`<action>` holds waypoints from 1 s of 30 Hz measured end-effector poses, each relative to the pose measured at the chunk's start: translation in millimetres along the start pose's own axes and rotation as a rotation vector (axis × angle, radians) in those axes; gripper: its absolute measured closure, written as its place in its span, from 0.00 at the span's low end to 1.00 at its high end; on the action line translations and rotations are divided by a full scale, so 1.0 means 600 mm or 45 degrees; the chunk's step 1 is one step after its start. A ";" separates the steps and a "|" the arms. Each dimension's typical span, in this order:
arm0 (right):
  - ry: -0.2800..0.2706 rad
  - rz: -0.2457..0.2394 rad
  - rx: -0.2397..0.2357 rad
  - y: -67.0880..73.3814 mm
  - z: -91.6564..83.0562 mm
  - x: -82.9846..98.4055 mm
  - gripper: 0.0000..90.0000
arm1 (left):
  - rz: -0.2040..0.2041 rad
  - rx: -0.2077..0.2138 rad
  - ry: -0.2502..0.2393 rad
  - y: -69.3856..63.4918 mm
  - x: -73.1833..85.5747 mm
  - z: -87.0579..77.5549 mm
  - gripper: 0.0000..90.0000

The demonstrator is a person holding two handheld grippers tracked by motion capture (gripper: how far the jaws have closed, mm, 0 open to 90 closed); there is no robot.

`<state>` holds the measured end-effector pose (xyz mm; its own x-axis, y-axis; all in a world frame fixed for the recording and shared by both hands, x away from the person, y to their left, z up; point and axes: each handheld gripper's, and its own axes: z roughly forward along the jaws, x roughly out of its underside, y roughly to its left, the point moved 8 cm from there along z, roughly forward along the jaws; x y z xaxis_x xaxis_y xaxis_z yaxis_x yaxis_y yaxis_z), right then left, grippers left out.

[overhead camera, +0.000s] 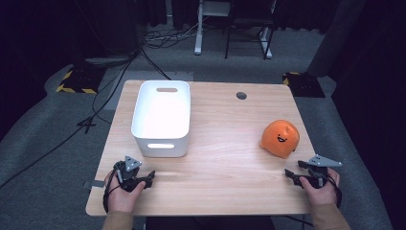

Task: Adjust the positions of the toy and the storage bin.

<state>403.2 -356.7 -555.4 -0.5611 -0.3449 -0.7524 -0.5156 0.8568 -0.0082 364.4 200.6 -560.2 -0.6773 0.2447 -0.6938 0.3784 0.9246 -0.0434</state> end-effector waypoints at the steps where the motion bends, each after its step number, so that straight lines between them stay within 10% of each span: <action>1: 0.000 0.002 0.000 0.000 0.000 0.000 0.29 | -0.003 0.004 -0.002 0.000 0.000 -0.001 0.24; 13: 0.000 0.004 0.000 0.000 0.000 0.000 0.29 | -0.052 0.005 -0.034 0.007 -0.024 -0.053 0.25; 17: 0.000 0.004 0.000 0.000 0.000 0.000 0.29 | 0.009 0.003 -0.007 0.005 -0.036 -0.081 0.25; 30: 0.000 -0.004 0.000 0.000 0.000 0.000 0.29 | -0.002 -0.019 -0.200 0.011 -0.101 -0.152 0.20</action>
<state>403.0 -356.8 -555.4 -0.5596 -0.3472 -0.7525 -0.5169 0.8560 -0.0106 350.4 218.6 -452.7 -0.5708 0.1955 -0.7975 0.3671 0.9295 -0.0350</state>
